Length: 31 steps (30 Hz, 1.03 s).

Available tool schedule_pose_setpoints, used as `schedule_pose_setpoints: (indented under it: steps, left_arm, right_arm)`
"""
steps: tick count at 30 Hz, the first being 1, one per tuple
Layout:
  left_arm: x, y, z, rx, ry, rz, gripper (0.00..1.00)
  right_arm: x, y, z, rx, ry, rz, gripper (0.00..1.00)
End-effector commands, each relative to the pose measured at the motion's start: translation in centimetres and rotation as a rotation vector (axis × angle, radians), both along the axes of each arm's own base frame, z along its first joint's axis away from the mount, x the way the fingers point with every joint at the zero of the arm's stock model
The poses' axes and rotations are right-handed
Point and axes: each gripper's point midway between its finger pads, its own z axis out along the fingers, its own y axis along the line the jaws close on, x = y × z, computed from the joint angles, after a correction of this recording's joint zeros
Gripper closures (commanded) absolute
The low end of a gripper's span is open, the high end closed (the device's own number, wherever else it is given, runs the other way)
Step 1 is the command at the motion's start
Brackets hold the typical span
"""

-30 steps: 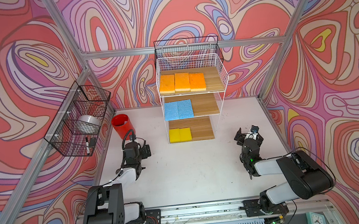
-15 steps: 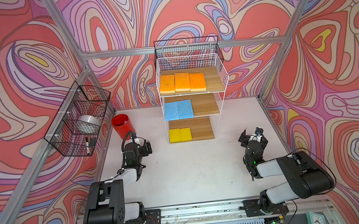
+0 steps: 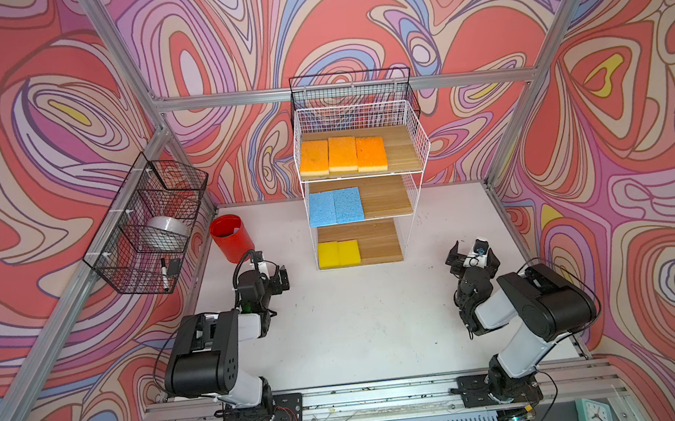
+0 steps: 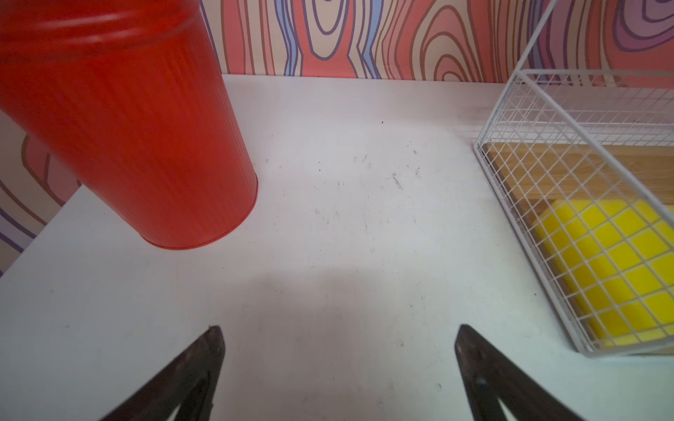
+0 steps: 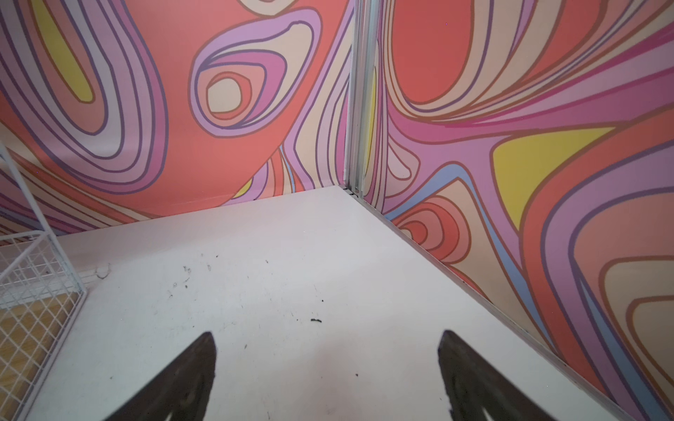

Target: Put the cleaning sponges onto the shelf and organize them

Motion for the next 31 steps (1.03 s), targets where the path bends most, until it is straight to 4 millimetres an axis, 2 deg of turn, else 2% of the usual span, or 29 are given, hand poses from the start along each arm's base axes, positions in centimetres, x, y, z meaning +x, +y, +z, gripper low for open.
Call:
schedule_pose_setpoints:
  steps: [1,2,5,7,11,13,31]
  left_arm:
    - [0.3,0.0,0.2,0.017,-0.008,-0.014,0.0]
    - [0.3,0.1,0.4,0.018,-0.02,-0.013,0.0]
    - [0.3,0.0,0.3,0.017,-0.016,-0.013,0.0]
    - [0.3,0.1,0.3,0.017,-0.015,-0.013,0.0]
    - [0.3,0.0,0.3,0.017,-0.016,-0.014,0.0]
    - [0.3,0.0,0.3,0.017,-0.016,-0.013,0.0]
    - [0.3,0.0,0.3,0.016,-0.017,-0.015,0.0]
  right_arm:
    - [2.1,2.0,-0.6,-0.043,0.076,0.113,0.02]
    - [2.5,2.3,-0.7,-0.052,0.087,0.132,0.02]
    - [2.1,1.9,-0.9,-0.017,0.07,0.162,0.02]
    - [3.0,2.2,-2.0,-0.01,0.089,0.207,0.02]
    - [5.0,1.2,-3.4,0.031,0.195,0.175,0.02]
    - [5.3,0.0,-3.8,0.095,0.221,0.174,0.01]
    - [5.2,-0.2,-3.5,0.085,0.204,0.172,0.02]
